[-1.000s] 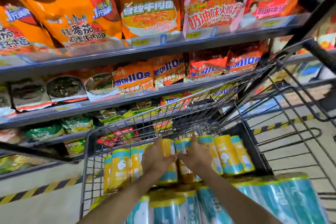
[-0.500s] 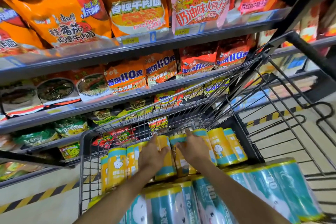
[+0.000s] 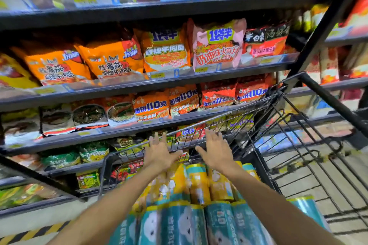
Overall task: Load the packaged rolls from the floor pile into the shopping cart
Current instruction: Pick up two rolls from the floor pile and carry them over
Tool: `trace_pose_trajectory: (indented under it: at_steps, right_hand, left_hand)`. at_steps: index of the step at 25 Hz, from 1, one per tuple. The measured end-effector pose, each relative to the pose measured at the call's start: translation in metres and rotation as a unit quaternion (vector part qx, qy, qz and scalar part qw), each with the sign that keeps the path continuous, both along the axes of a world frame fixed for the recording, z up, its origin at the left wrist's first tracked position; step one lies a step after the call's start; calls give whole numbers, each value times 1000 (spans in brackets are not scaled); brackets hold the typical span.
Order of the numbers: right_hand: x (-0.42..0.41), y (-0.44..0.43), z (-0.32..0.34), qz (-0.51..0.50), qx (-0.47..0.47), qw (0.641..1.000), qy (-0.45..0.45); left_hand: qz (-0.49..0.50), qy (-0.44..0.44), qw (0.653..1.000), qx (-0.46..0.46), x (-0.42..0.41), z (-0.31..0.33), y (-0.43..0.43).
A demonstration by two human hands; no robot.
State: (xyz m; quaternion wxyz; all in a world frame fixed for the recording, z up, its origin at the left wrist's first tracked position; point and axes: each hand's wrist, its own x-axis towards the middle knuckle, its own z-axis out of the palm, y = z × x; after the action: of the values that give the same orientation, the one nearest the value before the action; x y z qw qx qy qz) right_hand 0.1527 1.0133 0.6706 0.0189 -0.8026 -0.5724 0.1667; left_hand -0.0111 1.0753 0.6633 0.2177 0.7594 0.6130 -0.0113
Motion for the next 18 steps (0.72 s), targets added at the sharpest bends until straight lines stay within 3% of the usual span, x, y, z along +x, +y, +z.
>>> trace_pose_trajectory:
  at_steps: [5,10,14,18]
  right_hand:
    - [10,3,53,79,39,996,-15]
    - [-26,-7,92,198,111,974,-4]
    - [-118,-25,125,338,144,930,25]
    - [-220,-62,143,465,155,871,31]
  left_hand:
    - [21,-1,999,38,-7,63,-14]
    - [72,66,988,118,-48,122,-65]
    - [158,126,968,146,-126,156,-133]
    - [314,113,933,134,-221,159,-230]
